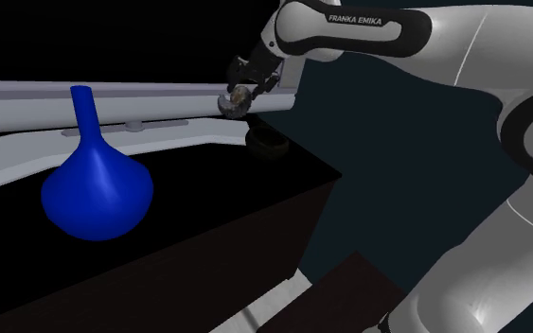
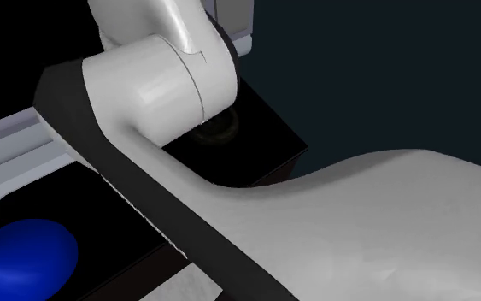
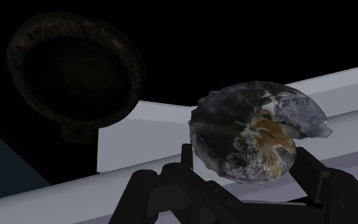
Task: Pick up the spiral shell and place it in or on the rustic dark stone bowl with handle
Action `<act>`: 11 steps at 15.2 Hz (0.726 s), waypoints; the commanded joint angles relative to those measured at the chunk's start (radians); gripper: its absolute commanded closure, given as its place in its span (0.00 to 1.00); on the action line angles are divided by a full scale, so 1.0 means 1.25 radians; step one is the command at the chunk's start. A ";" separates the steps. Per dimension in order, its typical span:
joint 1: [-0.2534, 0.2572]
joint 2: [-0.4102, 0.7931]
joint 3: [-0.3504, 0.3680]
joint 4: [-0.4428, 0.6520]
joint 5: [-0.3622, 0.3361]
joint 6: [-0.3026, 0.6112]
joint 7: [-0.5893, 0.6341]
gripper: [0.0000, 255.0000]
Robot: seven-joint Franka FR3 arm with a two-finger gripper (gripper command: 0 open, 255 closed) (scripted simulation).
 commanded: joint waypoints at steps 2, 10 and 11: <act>-0.025 0.001 -0.030 0.013 0.031 -0.018 -0.067 1.00; -0.096 0.037 -0.106 0.087 0.103 -0.080 -0.229 1.00; -0.105 0.046 -0.115 0.101 0.112 -0.090 -0.248 1.00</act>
